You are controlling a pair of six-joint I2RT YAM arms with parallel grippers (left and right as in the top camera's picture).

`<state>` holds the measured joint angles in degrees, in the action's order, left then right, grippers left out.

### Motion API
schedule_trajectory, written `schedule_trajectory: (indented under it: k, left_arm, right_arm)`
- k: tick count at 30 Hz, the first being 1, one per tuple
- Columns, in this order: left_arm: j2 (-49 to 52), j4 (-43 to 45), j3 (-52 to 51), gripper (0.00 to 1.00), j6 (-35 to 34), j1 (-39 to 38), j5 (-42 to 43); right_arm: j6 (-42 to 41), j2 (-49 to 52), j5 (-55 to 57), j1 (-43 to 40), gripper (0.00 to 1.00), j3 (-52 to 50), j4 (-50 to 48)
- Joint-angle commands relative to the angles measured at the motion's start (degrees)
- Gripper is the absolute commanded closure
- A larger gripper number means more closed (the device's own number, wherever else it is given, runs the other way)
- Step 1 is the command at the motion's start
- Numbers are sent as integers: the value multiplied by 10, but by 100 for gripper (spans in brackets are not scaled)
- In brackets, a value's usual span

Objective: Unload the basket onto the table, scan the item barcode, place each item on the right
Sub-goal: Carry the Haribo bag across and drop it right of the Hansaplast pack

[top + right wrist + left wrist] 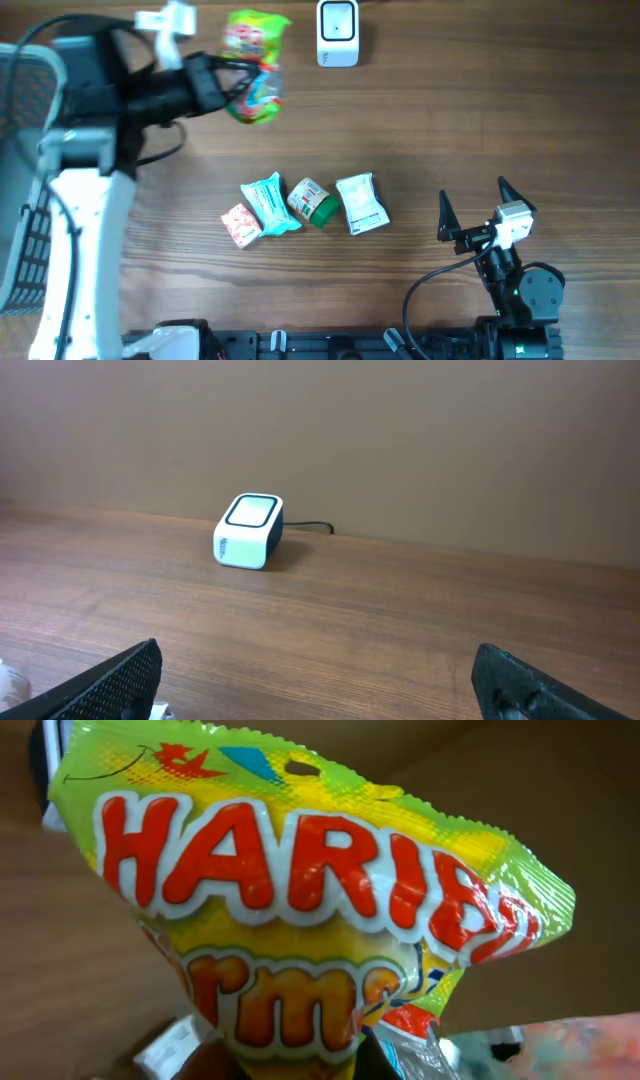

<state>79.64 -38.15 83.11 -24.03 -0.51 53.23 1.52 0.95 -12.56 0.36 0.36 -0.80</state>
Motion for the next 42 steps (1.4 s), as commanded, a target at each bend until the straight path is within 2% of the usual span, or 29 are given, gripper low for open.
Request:
schedule_trajectory:
  k: [1, 5, 11, 16, 21, 23, 24, 26, 27, 30, 32, 34, 37, 42]
  left_arm:
    - [50, 5, 4, 96, 9, -103, -136]
    - [120, 27, 4, 96, 9, -201, -215]
    - [249, 85, 4, 96, -80, -319, -382]
    - [343, 176, 4, 96, -97, -401, -400]
    - [375, 179, 4, 95, -116, -436, -497]
    - [369, 178, 6, 59, -110, -438, -514]
    - [362, 174, 9, 45, -109, -436, -514]
    - [341, 168, 14, 7, -102, -431, -514]
    - [327, 165, 19, 0, -88, -428, -514]
    - [281, 141, 48, 0, -42, -414, -541]
    - [231, 100, 95, 0, -5, -397, -627]
    - [175, 88, 152, 0, 74, -380, -724]
    - [105, 138, 230, 0, 187, -356, -861]
    - [37, 207, 279, 0, 330, -298, -900]
  right_arm:
    - [-4, -3, 8, 4, 0, -1, -2]
    - [-4, -3, 8, 4, 0, -1, -2]
    - [-4, -3, 8, 4, 0, -1, -2]
    - [-4, -3, 8, 4, 0, -1, -2]
    - [-4, -3, 8, 4, 0, -1, -2]
    - [-4, -3, 8, 4, 0, -1, -2]
    - [-4, -3, 8, 4, 0, -1, -2]
    - [-4, -3, 8, 4, 0, -1, -2]
    - [-4, -3, 8, 4, 0, -1, -2]
    - [-4, -3, 8, 4, 0, -1, -2]
    - [-4, -3, 8, 4, 0, -1, -2]
    - [-4, -3, 8, 4, 0, -1, -2]
    - [-4, -3, 8, 4, 0, -1, -2]
    - [-10, -3, 4, 4, 0, -1, -2]
